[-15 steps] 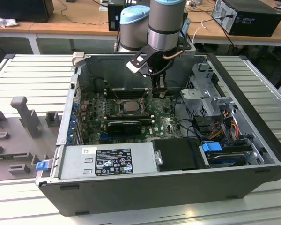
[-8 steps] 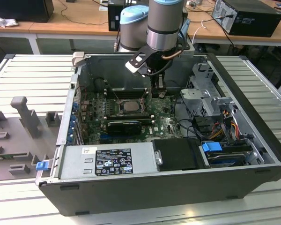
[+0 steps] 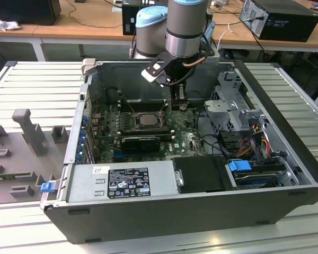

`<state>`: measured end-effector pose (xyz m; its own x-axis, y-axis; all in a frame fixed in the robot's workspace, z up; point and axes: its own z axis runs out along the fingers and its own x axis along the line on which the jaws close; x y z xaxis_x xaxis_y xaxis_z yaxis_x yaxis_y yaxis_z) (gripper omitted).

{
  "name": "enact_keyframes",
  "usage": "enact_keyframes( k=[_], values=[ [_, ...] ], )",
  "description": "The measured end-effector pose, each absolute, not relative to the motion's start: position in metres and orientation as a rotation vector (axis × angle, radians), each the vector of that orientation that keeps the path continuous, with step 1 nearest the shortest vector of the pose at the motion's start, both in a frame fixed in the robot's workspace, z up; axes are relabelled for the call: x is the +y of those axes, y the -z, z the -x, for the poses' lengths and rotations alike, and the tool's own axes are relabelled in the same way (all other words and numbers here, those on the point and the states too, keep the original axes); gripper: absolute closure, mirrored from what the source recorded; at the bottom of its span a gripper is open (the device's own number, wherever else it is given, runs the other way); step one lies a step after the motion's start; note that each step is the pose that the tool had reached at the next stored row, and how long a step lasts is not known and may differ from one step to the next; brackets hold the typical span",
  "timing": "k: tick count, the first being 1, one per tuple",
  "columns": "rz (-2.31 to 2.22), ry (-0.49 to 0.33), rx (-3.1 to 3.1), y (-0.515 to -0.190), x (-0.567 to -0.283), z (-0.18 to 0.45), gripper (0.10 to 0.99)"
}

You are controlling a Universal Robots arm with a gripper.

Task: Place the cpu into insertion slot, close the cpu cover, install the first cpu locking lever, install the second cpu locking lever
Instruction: 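Close the cpu cover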

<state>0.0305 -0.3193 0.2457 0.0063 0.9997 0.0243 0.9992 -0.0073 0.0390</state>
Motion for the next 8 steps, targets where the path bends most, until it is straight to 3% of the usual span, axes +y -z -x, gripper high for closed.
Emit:
enact_keyframes(
  k=[8],
  values=[
    [-2.221,-0.07,2.206,-0.2456,-0.3193,-0.026,0.98]
  ],
)
